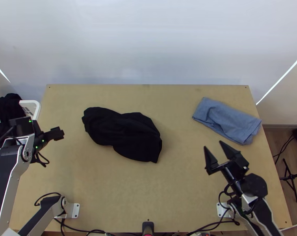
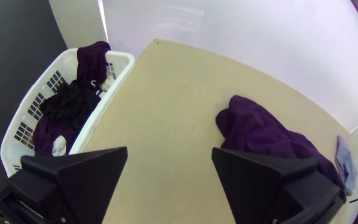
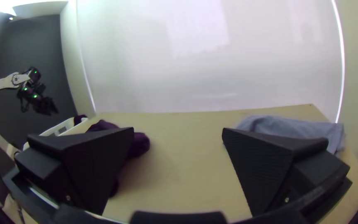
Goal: Fold the t-shirt
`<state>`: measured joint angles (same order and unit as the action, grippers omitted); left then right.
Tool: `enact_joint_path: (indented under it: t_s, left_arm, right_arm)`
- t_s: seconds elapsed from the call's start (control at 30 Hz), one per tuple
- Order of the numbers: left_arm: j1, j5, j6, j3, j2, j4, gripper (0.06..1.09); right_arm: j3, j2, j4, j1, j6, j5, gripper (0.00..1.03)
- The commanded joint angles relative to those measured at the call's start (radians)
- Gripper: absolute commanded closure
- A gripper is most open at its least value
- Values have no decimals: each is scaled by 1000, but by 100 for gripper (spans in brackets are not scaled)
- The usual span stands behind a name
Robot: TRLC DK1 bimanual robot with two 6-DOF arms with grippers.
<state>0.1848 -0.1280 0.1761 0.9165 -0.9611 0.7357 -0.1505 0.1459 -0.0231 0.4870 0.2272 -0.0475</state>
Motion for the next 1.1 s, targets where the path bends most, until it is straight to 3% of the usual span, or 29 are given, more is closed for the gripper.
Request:
enact_joint_path:
  t_s: [0.0,0.33,0.43,0.5,0.63,0.73,0.8,0.9,1.07]
  left_arm:
    - [-19,1,28,5,-45,-59,10]
    - [-30,1,72,-30,-70,-153,10]
    - [-19,-1,72,-62,-56,-183,10]
    - [13,1,71,-76,-42,-193,10]
    - [85,2,62,-107,-19,-196,10]
    - [133,7,46,-137,2,-237,10]
    - [154,7,48,-154,5,-274,10]
    - [162,8,77,-163,2,-286,10]
    - [160,8,86,-185,-4,-309,10]
  right_arm:
    - [-254,357,-89,245,-15,9,4]
    - [-687,914,-213,570,-172,28,10]
    - [-747,1034,-186,641,-247,18,11]
    - [-787,1120,-161,667,-262,6,23]
    - [-831,1248,-84,679,-299,-6,26]
    - [-847,1327,-6,685,-345,-37,62]
    - [-853,1374,5,700,-391,-38,61]
    - [-856,1449,9,726,-476,-81,38]
    - [-845,1537,150,725,-563,-106,38]
